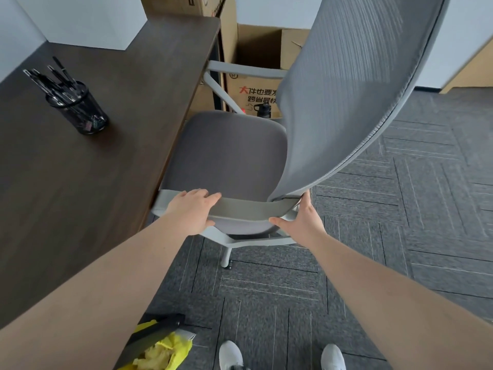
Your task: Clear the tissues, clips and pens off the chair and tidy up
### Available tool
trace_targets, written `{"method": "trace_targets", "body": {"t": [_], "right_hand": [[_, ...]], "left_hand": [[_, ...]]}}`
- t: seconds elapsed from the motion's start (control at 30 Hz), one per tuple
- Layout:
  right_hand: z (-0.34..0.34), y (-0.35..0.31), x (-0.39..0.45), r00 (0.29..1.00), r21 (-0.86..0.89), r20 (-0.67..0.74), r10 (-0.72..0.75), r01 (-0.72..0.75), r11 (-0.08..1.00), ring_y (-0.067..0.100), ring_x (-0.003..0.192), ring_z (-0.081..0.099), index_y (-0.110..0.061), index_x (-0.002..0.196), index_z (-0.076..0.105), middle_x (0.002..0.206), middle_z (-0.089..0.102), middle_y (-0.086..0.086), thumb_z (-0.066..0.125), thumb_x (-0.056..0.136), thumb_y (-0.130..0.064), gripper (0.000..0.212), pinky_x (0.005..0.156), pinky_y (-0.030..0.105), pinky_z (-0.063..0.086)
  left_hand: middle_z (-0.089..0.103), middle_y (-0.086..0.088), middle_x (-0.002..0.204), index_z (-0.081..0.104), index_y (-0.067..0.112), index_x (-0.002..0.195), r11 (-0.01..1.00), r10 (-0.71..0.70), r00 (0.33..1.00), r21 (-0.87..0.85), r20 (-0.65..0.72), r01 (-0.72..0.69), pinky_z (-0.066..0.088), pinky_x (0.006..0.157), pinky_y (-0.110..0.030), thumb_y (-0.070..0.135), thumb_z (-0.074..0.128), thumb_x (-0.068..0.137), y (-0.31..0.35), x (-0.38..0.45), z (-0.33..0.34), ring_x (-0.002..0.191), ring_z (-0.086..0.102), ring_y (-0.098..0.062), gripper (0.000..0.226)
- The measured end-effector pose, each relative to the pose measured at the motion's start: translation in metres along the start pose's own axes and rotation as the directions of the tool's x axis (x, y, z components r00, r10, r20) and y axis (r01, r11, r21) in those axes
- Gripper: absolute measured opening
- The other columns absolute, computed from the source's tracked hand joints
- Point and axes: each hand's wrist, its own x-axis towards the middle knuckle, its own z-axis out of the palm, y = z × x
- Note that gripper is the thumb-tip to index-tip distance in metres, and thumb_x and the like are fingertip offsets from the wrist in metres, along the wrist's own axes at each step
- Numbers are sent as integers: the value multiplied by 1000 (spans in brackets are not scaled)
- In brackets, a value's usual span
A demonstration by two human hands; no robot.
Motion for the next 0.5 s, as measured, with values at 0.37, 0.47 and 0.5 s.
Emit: {"method": "trace_targets", "body": {"t": [0.37, 0.47, 0.5], "right_hand": [[-36, -11, -17, 989, -225, 137, -47, 77, 971, 30, 108, 61, -24, 153, -6, 150, 41, 4, 65, 86, -41, 99, 67, 30, 47], [-48, -14, -24, 984, -285, 176, -13, 64, 956, 27, 87, 63, -24, 154, -2, 131, 58, 11, 61, 89, -40, 92, 59, 29, 48], [-54, -17, -27, 981, -311, 193, -7, 67, 948, 27, 88, 64, -23, 153, 5, 126, 61, 10, 60, 89, -40, 86, 62, 31, 51]], "left_hand": [[25, -4, 157, 13, 27, 152, 1000, 12, 1000, -20, 1, -12, 25, 117, -44, 50, 45, 94, 18, -20, -32, 145, 24, -24, 70], [26, -3, 157, 16, 27, 151, 999, 33, 999, -17, 10, -33, 26, 116, -43, 48, 45, 95, 22, -28, -46, 145, 24, -24, 67], [28, -2, 156, 18, 27, 151, 999, 39, 999, -13, 2, -39, 28, 115, -43, 47, 46, 95, 23, -31, -51, 144, 26, -24, 65]]}}
